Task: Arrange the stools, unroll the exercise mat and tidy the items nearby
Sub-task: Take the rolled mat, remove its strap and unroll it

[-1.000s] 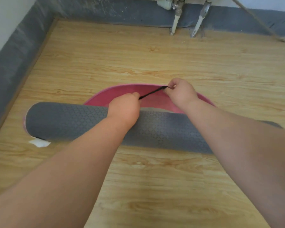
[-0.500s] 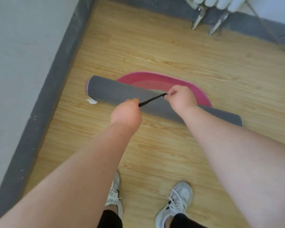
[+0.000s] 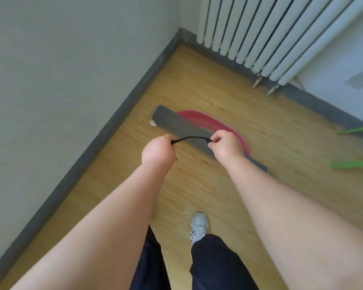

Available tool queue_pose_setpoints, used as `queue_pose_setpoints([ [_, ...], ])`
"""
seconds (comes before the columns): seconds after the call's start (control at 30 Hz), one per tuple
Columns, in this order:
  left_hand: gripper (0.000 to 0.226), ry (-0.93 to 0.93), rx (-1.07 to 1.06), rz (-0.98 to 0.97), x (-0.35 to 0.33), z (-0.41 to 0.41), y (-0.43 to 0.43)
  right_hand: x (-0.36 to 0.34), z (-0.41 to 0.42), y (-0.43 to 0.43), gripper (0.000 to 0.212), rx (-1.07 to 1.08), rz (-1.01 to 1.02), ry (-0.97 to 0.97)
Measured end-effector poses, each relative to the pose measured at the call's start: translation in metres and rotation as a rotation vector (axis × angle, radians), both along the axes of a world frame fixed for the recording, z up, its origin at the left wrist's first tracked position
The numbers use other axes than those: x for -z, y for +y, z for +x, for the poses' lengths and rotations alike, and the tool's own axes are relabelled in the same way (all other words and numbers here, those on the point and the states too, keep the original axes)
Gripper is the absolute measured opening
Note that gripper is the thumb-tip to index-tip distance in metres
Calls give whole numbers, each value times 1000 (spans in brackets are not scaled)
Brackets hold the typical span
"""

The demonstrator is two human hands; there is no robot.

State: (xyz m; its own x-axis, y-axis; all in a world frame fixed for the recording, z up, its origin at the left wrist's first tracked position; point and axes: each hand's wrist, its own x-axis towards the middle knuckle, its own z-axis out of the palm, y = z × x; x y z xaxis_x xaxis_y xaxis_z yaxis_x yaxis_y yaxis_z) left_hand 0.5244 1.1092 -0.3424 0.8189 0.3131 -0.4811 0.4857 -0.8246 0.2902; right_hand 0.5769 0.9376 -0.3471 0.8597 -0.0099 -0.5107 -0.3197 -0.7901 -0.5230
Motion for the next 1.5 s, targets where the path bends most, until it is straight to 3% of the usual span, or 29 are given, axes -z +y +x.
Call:
queue_pose_setpoints([
  [0.2, 19, -108, -274, -32, -84, -89, -12, -90, -57, -5, 9, -227, -11, -32],
  [0.33, 18, -177, -349, -17, -120, -154, -4, -122, -98, 18, 9, -392, -34, -14],
  [0.77, 26, -108, -718, 26, -123, -360, 28, -132, -250, 124, 4, -771, -6, 60],
  [1.0, 24, -51, -1074, 17, -134, -491, 15, -138, -361, 168, 3, -1125, 1, 110],
  [1.2, 8, -50, -1546, 59, -152, -593, -19, -158, -462, 208, 8, -1497, 42, 98],
  [1.5, 12, -107, -1950, 70, -155, -713, -101, -175, -620, 195, 8, -1917, 4, 90],
])
